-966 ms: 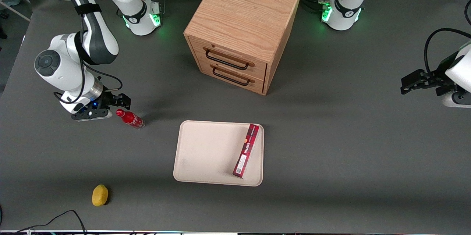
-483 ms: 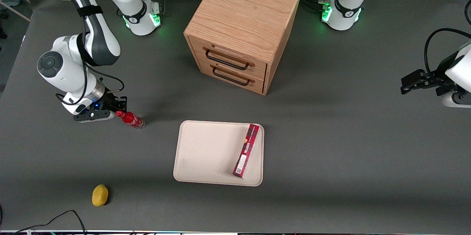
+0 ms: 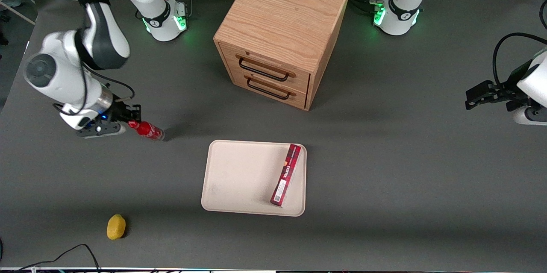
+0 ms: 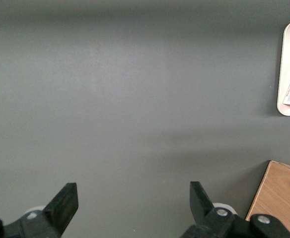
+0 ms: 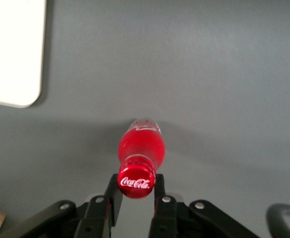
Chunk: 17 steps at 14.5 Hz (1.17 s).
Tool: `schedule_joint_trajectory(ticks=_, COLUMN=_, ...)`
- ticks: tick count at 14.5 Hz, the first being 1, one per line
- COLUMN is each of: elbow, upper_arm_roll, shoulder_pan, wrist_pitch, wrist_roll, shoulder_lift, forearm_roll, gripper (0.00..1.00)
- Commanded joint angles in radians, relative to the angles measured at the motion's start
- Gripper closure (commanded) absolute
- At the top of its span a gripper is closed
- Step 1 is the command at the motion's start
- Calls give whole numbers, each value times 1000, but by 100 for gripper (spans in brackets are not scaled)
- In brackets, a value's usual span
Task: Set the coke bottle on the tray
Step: 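Lift the bottle off the table with the right gripper, then carry the bottle over the cream tray and stand it upright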
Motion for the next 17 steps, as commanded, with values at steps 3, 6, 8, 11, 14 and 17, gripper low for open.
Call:
schedule_joint_trajectory(ticks=3, elbow=448, upper_arm_roll=-2, shoulder_pan=-2, wrist_pitch=-593, wrist_roll=-11, shoulder_lift=-54, forearm_roll=6, gripper=100)
schedule_joint_trajectory(ticks=6, elbow=720, upper_arm_roll=0, shoulder_pan=3, wrist_pitch=-810, wrist_roll=-2, shoulder_lift=49, forearm_roll=12, gripper=100)
schedule_joint_trajectory(ticks=8, elbow=808, upper_arm_roll=15, shoulder_pan=10, wrist_pitch=-842, wrist_roll=89, shoulder_lift=132, forearm_roll=15, gripper=100)
schedule_joint_trajectory(ticks=11, elbow=945, upper_arm_roll=49, shoulder_pan=101, wrist_pitch=-825, wrist_roll=292, shoulder_lift=302, forearm_roll=12, gripper=100)
schedule_joint_trajectory(ticks=14, elbow=1111, upper_arm_roll=48, shoulder_pan=225, wrist_pitch=-681, wrist_roll=583, shoulder_lift=513, forearm_roll=15, gripper=100)
schedule_joint_trajectory(ticks=17, elbow=1121, upper_arm_roll=49, shoulder_pan=286, wrist_pitch=-417, wrist_roll=758, shoulder_lift=642, forearm_roll=15, gripper=100)
